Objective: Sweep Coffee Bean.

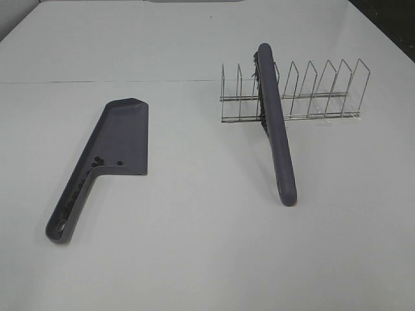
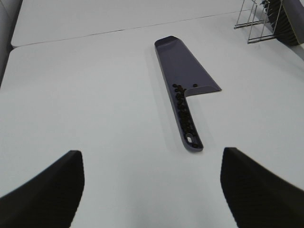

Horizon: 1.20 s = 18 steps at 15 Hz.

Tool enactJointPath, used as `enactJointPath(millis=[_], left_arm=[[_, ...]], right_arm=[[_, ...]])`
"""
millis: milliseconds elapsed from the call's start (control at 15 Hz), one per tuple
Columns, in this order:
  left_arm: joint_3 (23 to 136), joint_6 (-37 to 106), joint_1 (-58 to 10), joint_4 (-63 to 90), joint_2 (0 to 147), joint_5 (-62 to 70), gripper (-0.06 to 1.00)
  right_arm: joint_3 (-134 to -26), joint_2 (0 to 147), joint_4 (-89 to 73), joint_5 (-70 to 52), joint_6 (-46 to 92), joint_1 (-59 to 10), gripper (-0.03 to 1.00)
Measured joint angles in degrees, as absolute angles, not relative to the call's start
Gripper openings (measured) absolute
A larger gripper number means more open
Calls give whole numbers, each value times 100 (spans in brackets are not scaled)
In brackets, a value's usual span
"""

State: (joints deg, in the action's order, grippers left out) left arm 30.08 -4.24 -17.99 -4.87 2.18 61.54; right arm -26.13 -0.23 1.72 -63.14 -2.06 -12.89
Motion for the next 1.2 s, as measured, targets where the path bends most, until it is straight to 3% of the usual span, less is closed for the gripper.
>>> enactJointPath(millis=[733,867,1200], left_arm=[[2979,-407,-1776,-682,218,6159,73],[2979,-407,-1066,-699,206,6159,73],[2974,-390,-401,-739,-23,6154,73]], right_arm=[[-2613,-23,172,-6314,-206,-1289,70],[-2613,-23,172,-6314,-206,-1289,70],[-2613,-23,172,-6314,-206,-1289,70]])
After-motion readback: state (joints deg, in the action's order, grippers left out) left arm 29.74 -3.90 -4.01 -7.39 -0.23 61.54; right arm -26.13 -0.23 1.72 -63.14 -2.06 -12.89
